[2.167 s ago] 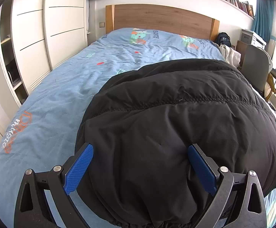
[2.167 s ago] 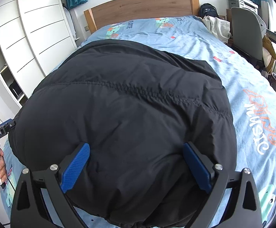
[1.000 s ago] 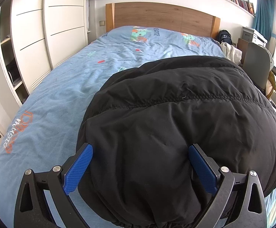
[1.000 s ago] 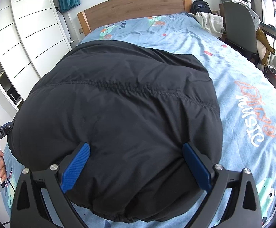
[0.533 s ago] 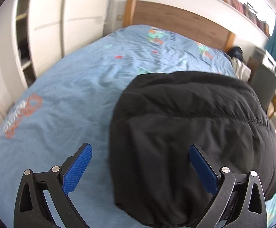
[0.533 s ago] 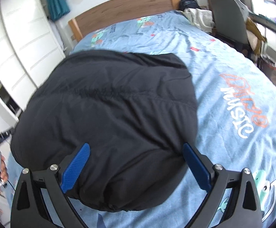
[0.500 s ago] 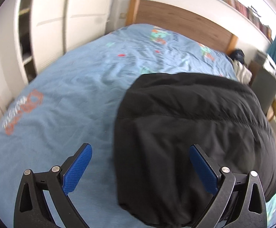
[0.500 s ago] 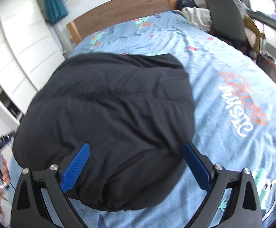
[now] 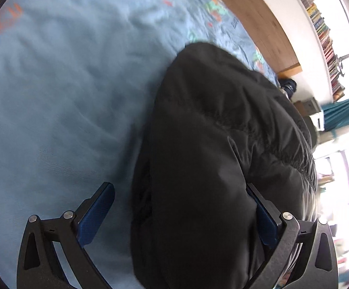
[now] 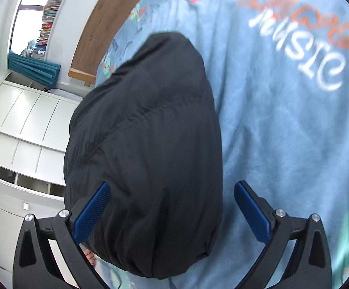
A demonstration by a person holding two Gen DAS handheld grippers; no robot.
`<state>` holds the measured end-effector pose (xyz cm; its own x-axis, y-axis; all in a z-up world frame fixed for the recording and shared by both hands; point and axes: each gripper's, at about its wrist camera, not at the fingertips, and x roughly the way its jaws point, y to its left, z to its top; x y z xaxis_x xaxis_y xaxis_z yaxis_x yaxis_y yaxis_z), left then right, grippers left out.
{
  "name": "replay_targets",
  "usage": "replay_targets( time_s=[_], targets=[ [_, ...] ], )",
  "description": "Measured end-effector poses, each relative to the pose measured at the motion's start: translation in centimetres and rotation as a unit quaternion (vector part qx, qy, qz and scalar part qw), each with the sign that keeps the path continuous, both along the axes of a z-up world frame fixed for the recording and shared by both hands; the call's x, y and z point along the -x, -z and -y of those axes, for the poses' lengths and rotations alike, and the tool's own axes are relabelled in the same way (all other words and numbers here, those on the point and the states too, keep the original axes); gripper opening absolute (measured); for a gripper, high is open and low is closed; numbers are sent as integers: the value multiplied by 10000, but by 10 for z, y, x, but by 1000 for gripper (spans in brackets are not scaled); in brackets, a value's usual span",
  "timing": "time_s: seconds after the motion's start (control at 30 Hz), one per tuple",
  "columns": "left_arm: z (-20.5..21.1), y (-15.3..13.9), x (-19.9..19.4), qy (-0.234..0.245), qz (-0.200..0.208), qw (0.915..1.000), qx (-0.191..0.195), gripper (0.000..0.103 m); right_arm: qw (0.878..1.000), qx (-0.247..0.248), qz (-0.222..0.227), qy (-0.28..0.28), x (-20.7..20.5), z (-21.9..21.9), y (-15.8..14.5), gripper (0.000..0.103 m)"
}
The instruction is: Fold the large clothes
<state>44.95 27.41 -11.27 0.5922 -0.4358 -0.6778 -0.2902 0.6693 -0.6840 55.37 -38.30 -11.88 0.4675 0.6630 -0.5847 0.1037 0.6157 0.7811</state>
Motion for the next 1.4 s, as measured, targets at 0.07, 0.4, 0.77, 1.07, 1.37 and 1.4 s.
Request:
replay_targets(
  time_s=[0.07,0.4,0.77,1.07,1.37,1.4],
  targets=[
    [1,13,-5,114,-109,9994,294,102,9997,-31,-129,-199,-7,-10,11,103],
    [31,26,-21,941,-120,9864,1345,102,9944,-505,-77,-921,-39,-58,30,103],
    [45,-1,-11,817,319,9854,1462,54,9946,-470,298,-879,-41,-76,24,83],
    [73,-93,-8,1362,1345,9715,1399,34,9817,-665,1373,-1142,-35,-96,-66,41],
    [75,-181,39,1544,2119,9551,1383,34,9610,-678,2323,-1338,1,-101,-165,39],
    [74,-185,46,1551,2139,9548,1365,34,9601,-687,2351,-1347,7,-102,-169,39]
  ],
)
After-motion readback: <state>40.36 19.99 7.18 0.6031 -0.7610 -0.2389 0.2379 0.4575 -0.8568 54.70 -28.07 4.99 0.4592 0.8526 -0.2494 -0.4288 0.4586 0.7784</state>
